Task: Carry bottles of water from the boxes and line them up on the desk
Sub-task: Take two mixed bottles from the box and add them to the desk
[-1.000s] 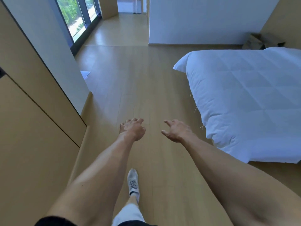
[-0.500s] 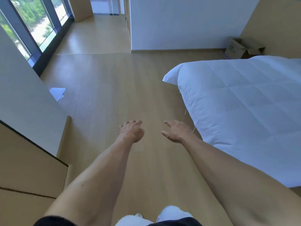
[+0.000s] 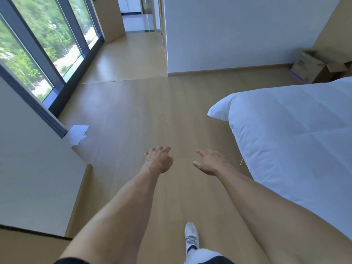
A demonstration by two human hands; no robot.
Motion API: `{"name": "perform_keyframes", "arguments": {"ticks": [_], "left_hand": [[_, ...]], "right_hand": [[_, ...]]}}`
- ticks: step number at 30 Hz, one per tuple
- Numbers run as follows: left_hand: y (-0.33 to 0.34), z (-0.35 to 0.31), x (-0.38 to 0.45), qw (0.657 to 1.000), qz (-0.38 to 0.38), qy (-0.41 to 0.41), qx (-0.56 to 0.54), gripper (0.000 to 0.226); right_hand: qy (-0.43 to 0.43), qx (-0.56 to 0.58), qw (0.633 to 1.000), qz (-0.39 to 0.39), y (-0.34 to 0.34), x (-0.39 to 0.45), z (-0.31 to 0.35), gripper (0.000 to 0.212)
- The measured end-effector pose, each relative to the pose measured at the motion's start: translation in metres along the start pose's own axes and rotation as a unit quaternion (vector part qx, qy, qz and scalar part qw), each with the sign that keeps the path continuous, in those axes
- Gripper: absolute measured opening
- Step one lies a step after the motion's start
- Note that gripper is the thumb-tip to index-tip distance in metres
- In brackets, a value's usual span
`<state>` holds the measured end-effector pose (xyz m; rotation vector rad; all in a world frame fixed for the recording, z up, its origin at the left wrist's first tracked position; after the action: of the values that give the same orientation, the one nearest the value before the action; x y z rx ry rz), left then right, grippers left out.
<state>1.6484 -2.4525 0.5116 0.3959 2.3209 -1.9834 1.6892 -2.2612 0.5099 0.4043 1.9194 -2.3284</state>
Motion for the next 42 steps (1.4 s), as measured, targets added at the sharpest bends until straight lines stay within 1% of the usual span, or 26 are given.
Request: {"name": "perform_keyframes", "arguments": {"ticks": [7, 11, 16, 24, 28, 31, 37, 42], "left_hand": [[-0.044, -0.017, 0.127, 1.0, -0.019, -0.012, -0.018, 0.052], [-0.054, -0.02, 0.189, 0.999, -0.024, -0.017, -0.023, 0.053], [-0.061, -0.022, 0.269, 1.0, -0.017, -0.004, -0.026, 0.052], [-0.073, -0.012, 0.437, 0.999, 0.002, 0.032, -0.032, 0.05], [-0.091, 0.0, 0.525, 0.998, 0.015, 0.053, -0.039, 0.052], [-0.11, 0.011, 0.585, 0.997, 0.01, 0.063, -0.032, 0.053], [-0.139, 0.017, 0.685, 0.997, 0.015, 0.08, -0.01, 0.055], [-0.147, 0.007, 0.764, 0.995, 0.018, 0.093, -0.003, 0.054]], "right_hand": [[-0.017, -0.013, 1.0, 0.002, -0.054, 0.132, -0.007, 0.059], [-0.022, -0.015, 1.0, 0.001, -0.071, 0.196, -0.006, 0.059], [-0.02, -0.02, 1.0, -0.001, -0.084, 0.273, -0.003, 0.059], [0.02, -0.028, 0.999, -0.003, -0.122, 0.419, 0.005, 0.061], [0.053, -0.034, 0.998, 0.001, -0.148, 0.498, 0.016, 0.059], [0.067, -0.026, 0.997, -0.002, -0.163, 0.555, 0.026, 0.059], [0.094, 0.001, 0.996, -0.001, -0.181, 0.646, 0.029, 0.061], [0.101, 0.003, 0.995, 0.001, -0.188, 0.724, 0.023, 0.061]]}}
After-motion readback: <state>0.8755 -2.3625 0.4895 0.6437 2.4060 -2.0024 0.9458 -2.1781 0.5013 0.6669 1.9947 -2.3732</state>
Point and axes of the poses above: each hand's wrist, its own x-axis towards the middle knuckle, its own y-axis out of the palm, z = x × y, the point moved 5 cm from there along x, towards the middle knuckle, and after that the axes turned 10 degrees about -z, right-handed, at the moved point
